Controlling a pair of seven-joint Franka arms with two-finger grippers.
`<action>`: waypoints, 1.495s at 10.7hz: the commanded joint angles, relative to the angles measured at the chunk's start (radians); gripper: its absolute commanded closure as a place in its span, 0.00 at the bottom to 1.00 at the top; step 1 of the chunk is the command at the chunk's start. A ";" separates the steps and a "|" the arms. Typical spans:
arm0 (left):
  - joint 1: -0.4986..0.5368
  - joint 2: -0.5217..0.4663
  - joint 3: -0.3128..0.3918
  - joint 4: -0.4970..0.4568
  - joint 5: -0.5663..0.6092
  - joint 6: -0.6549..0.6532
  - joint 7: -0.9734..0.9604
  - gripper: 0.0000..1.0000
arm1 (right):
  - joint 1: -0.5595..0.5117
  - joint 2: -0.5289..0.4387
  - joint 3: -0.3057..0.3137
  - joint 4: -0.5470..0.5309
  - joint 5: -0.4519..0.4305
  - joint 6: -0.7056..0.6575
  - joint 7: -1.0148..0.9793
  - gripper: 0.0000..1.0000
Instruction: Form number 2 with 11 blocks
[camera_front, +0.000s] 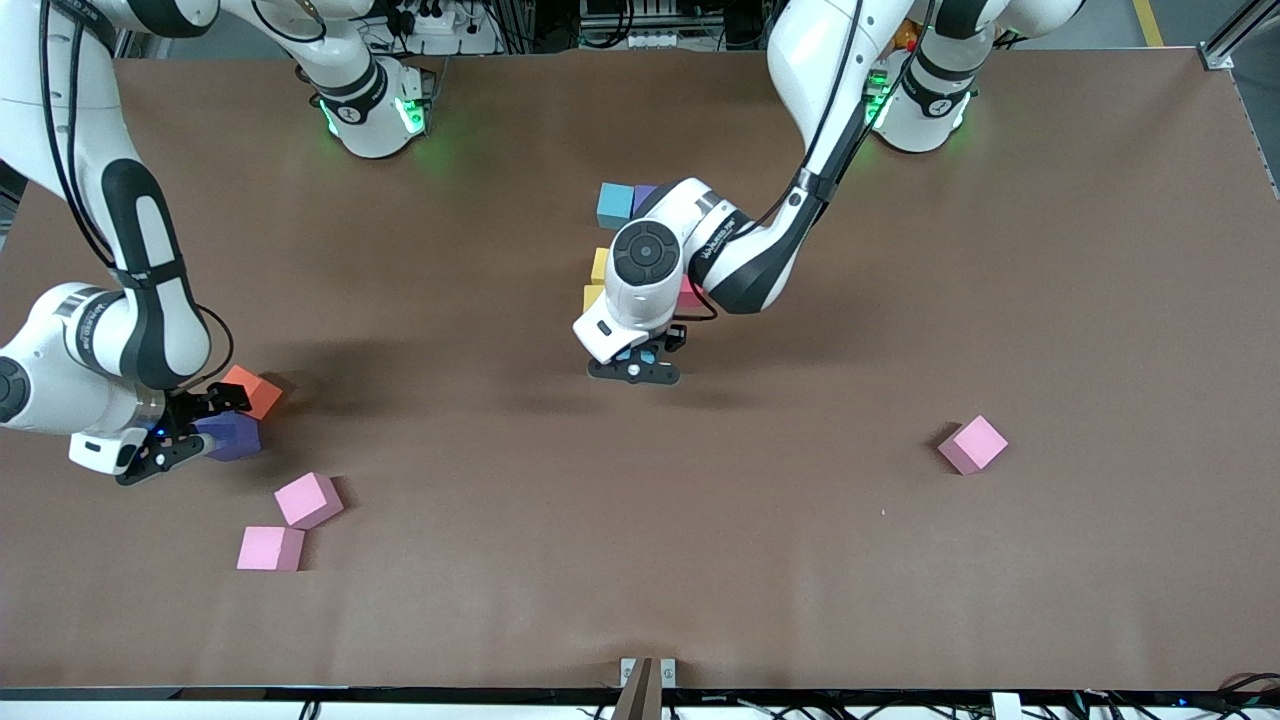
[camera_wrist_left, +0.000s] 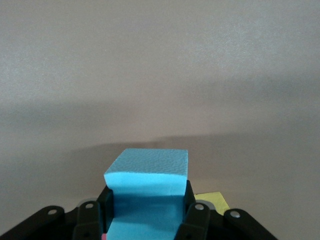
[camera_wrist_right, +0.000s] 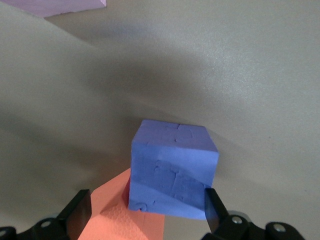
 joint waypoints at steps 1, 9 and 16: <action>-0.038 0.032 0.044 0.029 -0.031 0.019 0.006 0.83 | -0.014 0.040 0.011 0.060 0.026 -0.005 -0.015 0.00; -0.095 0.058 0.076 0.026 -0.033 0.068 -0.088 0.83 | -0.024 0.090 0.011 0.113 0.024 0.019 -0.099 0.00; -0.119 0.078 0.076 0.026 -0.033 0.075 -0.106 0.83 | -0.039 0.120 0.012 0.122 0.051 0.064 -0.161 0.00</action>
